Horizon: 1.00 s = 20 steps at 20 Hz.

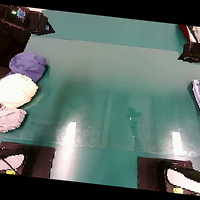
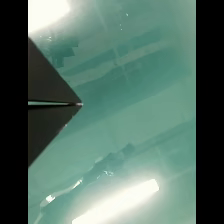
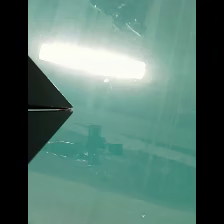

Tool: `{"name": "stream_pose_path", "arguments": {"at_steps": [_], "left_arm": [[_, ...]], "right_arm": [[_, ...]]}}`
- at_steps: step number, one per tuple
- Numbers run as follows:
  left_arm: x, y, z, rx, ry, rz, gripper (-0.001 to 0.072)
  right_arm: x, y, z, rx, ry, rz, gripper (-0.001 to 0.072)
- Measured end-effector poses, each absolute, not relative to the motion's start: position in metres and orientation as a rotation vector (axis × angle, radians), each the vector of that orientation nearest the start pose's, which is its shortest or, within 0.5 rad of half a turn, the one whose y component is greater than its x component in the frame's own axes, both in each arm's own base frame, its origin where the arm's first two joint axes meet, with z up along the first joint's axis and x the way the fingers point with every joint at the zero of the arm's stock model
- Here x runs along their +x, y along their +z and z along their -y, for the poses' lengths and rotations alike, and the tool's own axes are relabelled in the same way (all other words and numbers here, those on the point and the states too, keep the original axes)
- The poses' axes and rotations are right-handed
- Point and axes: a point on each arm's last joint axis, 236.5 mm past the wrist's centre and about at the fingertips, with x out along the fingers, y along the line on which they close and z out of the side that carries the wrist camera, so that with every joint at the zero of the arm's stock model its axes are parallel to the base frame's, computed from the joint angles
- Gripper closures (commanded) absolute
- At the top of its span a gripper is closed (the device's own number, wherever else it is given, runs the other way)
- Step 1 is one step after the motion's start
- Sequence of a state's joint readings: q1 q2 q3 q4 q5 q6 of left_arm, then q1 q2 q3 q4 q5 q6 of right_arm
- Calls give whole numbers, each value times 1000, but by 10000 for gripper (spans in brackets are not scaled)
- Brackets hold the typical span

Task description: Fold the shirts.

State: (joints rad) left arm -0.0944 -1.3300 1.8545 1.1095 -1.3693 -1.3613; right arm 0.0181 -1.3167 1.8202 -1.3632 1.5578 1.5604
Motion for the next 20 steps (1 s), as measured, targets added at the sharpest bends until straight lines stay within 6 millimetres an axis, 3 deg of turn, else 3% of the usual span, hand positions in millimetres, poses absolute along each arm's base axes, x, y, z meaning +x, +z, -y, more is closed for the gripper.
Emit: {"name": "stream_pose_path", "arguments": {"at_steps": [15, 16, 17, 18, 20], "left_arm": [[425, 258, 144, -48, -556, -780, 678], [426, 258, 144, -45, -556, -778, 509], [428, 257, 141, -36, -546, -774, 191], [433, 252, 135, -20, -518, -780, 95], [447, 231, 105, -3, -387, -826, 94]], "right_arm": [[402, 206, -58, 90, 214, -1055, 692], [402, 206, -58, 90, 213, -1056, 692], [402, 206, -58, 90, 214, -1057, 692], [401, 206, -58, 90, 214, -1058, 692], [401, 206, -58, 89, 214, -1060, 691]]}}
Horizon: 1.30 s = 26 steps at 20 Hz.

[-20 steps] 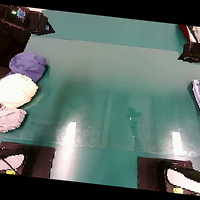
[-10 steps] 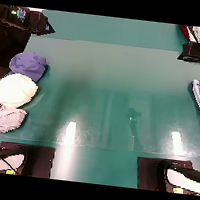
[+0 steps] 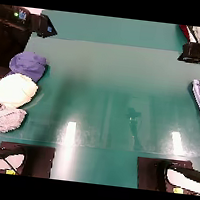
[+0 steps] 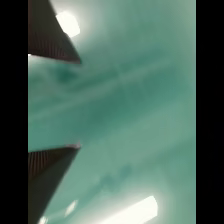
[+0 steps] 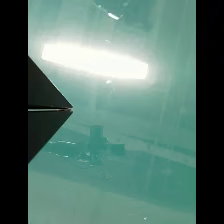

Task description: Fold the shirts.

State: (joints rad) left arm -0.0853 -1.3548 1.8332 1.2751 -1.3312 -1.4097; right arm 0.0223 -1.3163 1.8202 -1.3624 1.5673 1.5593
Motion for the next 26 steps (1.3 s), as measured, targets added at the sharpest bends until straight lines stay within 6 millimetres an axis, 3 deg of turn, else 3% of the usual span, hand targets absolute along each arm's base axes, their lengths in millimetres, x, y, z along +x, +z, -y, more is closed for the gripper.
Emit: {"name": "stream_pose_path", "arguments": {"at_steps": [5, 7, 10, 13, 14, 15, 16, 19, 22, 24, 26], "left_arm": [[478, 138, -6, -16, -15, -992, 93], [484, 99, -39, -37, 70, -1042, 93], [493, 50, -71, -56, 142, -1081, 93], [502, 16, -88, -50, 175, -1099, 102], [504, 7, -92, -47, 181, -1104, 306], [506, 1, -93, -46, 183, -1105, 558], [508, -4, -95, -44, 186, -1108, 681], [510, -10, -98, -41, 187, -1110, 680], [514, 7, -89, -69, 150, -1100, 680], [524, 47, -68, -101, 73, -1031, 680], [532, 110, -34, -120, -39, -910, 680]], "right_arm": [[396, 203, -58, 87, 217, -1085, 691], [391, 201, -58, 86, 219, -1104, 691], [383, 197, -58, 82, 223, -1143, 692], [374, 193, -58, 79, 226, -1185, 692], [372, 192, -58, 78, 226, -1193, 692], [371, 192, -58, 77, 227, -1199, 692], [370, 191, -57, 77, 227, -1204, 692], [370, 191, -58, 77, 227, -1203, 692], [373, 193, -58, 79, 225, -1188, 692], [375, 200, -58, 80, 224, -1153, 692], [379, 215, -58, 82, 222, -1084, 692]]}}
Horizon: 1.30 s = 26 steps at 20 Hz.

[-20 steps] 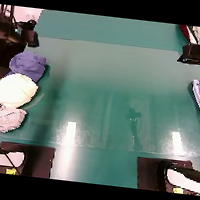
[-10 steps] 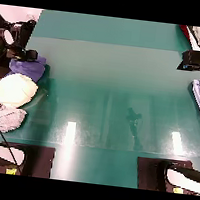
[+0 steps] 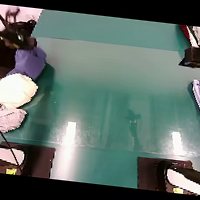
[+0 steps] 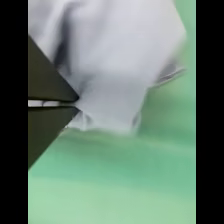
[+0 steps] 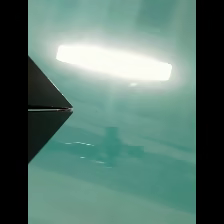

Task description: Fold the shirts.

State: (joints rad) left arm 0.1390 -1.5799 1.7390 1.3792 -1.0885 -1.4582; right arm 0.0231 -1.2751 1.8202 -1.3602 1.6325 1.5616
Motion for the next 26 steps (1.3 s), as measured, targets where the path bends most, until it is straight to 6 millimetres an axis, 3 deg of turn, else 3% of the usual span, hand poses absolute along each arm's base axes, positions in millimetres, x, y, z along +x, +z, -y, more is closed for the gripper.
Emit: {"name": "stream_pose_path", "arguments": {"at_steps": [3, 6, 8, 11, 14, 17, 18, 20, 22, 26], "left_arm": [[518, 232, 40, -118, -277, -673, 680], [463, 342, 123, -83, -535, -454, 679], [418, 389, 167, -59, -681, -353, 680], [367, 417, 215, -29, -844, -295, 680], [344, 398, 251, -22, -960, -355, 679], [343, 338, 280, -31, -1031, -520, 679], [346, 311, 288, -35, -1041, -588, 640], [357, 257, 296, -45, -1033, -722, 77], [367, 210, 291, -54, -983, -849, 95], [376, 162, 242, -70, -857, -1040, 96]], "right_arm": [[385, 252, -58, 86, 217, -918, 692], [389, 296, -58, 92, 211, -731, 692], [388, 323, -57, 96, 207, -626, 692], [382, 350, -56, 98, 205, -528, 692], [378, 362, -56, 98, 204, -488, 692], [375, 364, -56, 97, 205, -485, 692], [373, 362, -56, 96, 206, -492, 693], [371, 360, -56, 95, 207, -505, 692], [369, 357, -56, 93, 208, -519, 692], [367, 354, -56, 92, 209, -534, 692]]}}
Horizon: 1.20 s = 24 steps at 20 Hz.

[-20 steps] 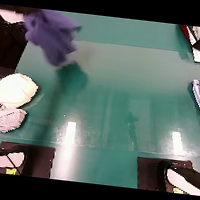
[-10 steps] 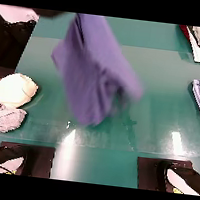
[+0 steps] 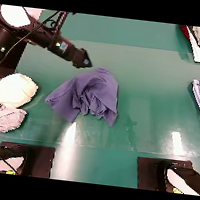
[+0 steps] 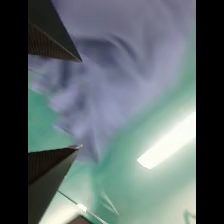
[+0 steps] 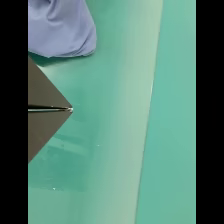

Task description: Fold the shirts.

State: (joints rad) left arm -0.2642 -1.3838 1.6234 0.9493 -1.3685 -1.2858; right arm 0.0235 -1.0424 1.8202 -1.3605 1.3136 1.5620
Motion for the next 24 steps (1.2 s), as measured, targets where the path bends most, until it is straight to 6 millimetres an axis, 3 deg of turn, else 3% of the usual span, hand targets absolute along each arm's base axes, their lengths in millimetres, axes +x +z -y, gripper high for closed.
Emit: {"name": "stream_pose_path", "arguments": {"at_steps": [4, 9, 13, 19, 24], "left_arm": [[354, 117, 188, -71, -724, -1214, 95], [309, 33, 116, 40, -473, -1401, 95], [285, -15, 84, 92, -355, -1477, 95], [296, -36, 54, 133, -199, -1431, 95], [309, -51, 45, 149, -149, -1406, 95]], "right_arm": [[367, 353, -56, 91, 209, -540, 692], [366, 353, -56, 91, 210, -541, 692], [366, 352, -56, 91, 210, -544, 692], [361, 344, -57, 86, 212, -584, 692], [359, 341, -57, 85, 214, -600, 692]]}}
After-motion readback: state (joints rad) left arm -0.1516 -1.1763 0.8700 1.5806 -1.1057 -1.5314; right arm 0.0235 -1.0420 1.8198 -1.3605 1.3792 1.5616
